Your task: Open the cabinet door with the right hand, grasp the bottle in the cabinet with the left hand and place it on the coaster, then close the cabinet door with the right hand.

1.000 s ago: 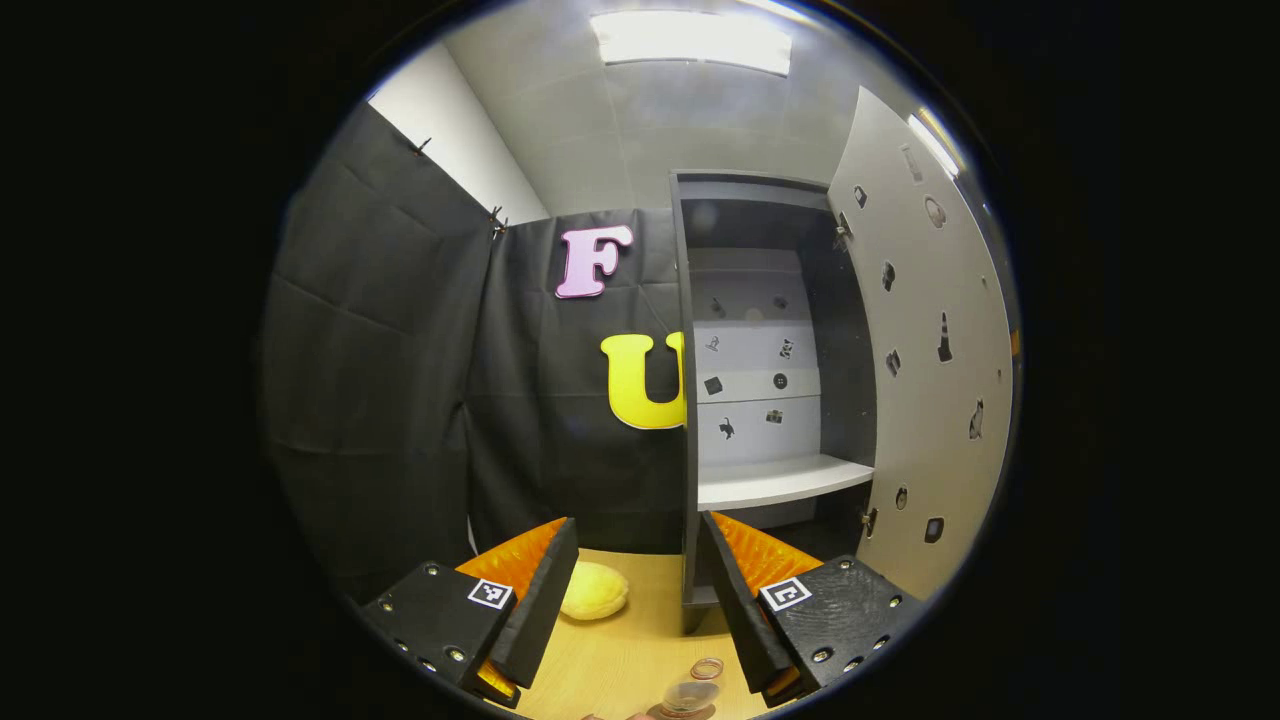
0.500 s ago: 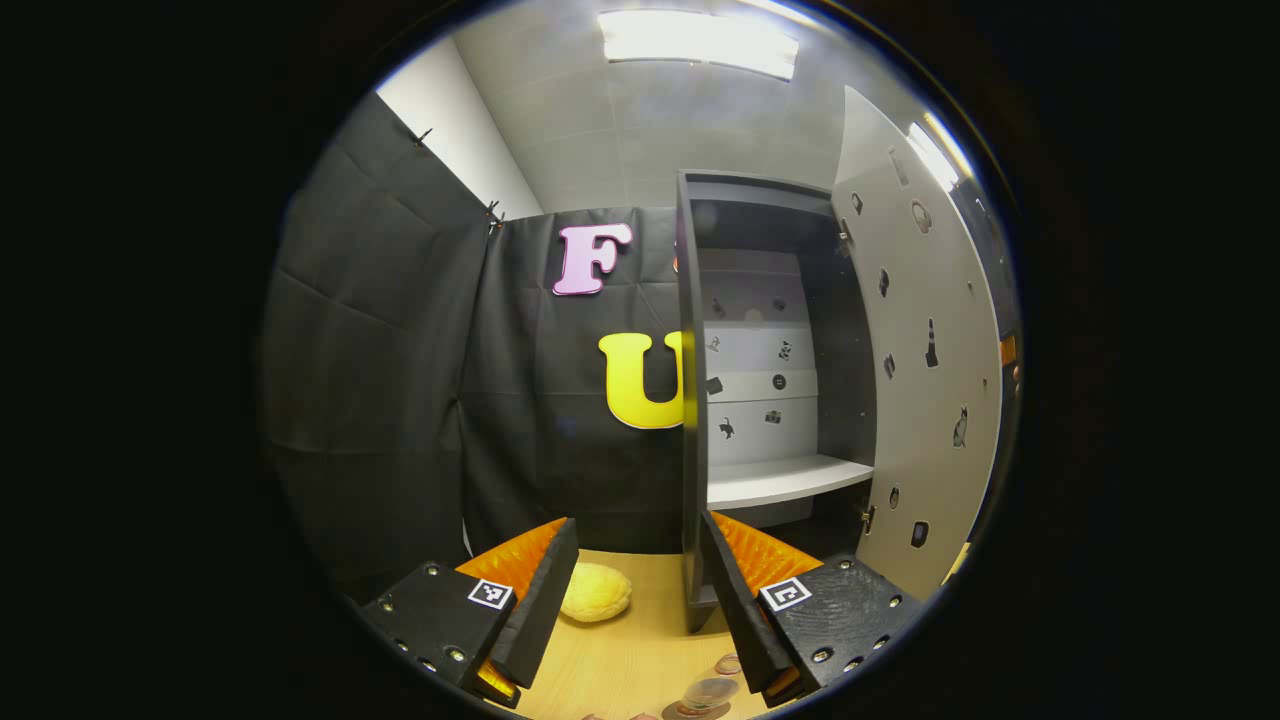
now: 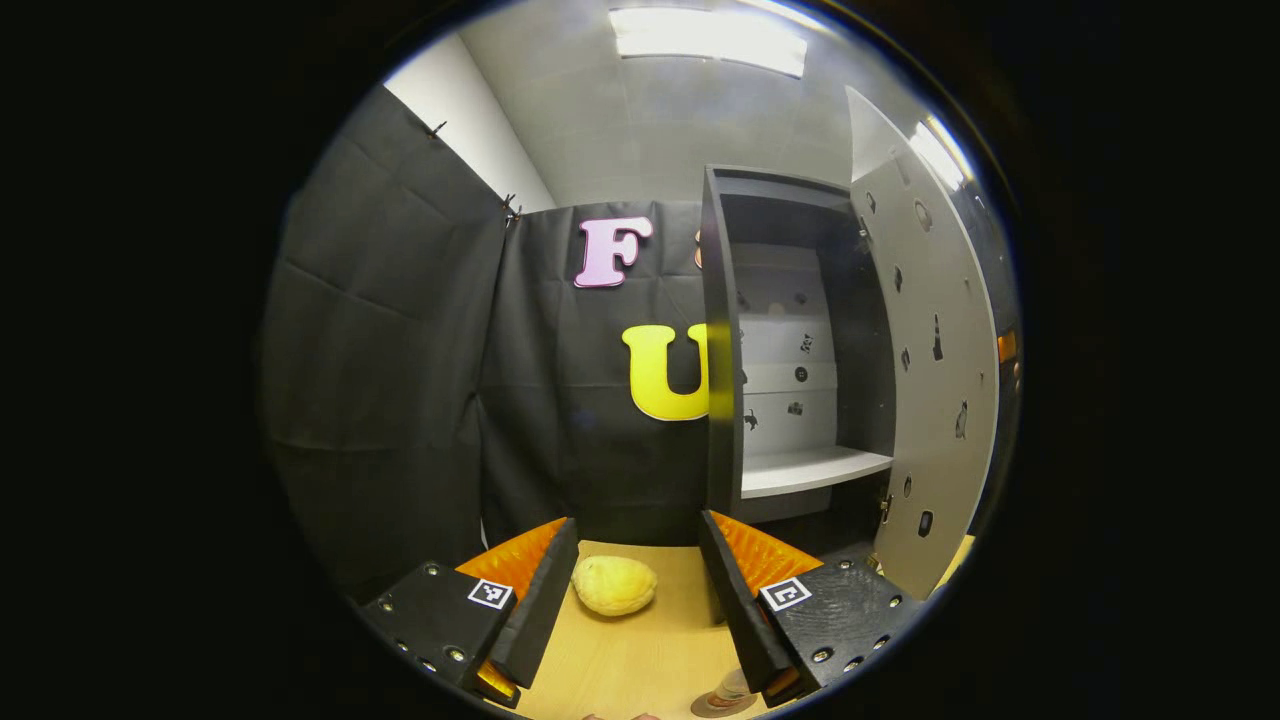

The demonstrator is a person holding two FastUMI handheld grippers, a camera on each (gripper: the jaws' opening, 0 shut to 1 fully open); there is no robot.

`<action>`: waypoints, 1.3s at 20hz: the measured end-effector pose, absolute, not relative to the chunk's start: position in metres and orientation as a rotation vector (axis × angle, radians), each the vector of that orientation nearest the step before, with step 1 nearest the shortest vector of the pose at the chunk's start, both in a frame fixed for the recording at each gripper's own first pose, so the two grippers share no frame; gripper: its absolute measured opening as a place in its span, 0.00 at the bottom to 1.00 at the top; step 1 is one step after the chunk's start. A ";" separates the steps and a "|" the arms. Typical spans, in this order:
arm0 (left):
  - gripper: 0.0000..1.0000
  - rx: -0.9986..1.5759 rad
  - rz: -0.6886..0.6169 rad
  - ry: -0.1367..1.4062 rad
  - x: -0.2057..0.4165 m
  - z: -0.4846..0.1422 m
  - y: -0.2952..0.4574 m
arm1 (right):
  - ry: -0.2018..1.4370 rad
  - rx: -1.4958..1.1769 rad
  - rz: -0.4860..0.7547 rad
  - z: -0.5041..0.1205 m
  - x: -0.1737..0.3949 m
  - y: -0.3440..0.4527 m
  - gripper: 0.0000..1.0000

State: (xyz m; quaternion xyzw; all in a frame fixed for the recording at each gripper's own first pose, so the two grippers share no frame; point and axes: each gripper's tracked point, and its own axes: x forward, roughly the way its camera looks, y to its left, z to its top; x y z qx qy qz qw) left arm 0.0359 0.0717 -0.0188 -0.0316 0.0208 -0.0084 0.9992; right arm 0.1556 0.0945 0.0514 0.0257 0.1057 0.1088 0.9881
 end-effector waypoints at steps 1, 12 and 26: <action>0.70 -0.065 -0.013 0.043 0.036 -0.020 0.074 | 0.213 0.051 0.225 0.051 0.155 0.096 0.95; 0.71 -0.080 0.049 0.055 0.029 -0.031 0.121 | 0.204 0.061 0.320 0.053 0.161 0.124 0.96; 0.71 -0.064 0.161 0.095 -0.001 -0.047 0.184 | 0.176 0.056 0.440 0.056 0.169 0.168 0.96</action>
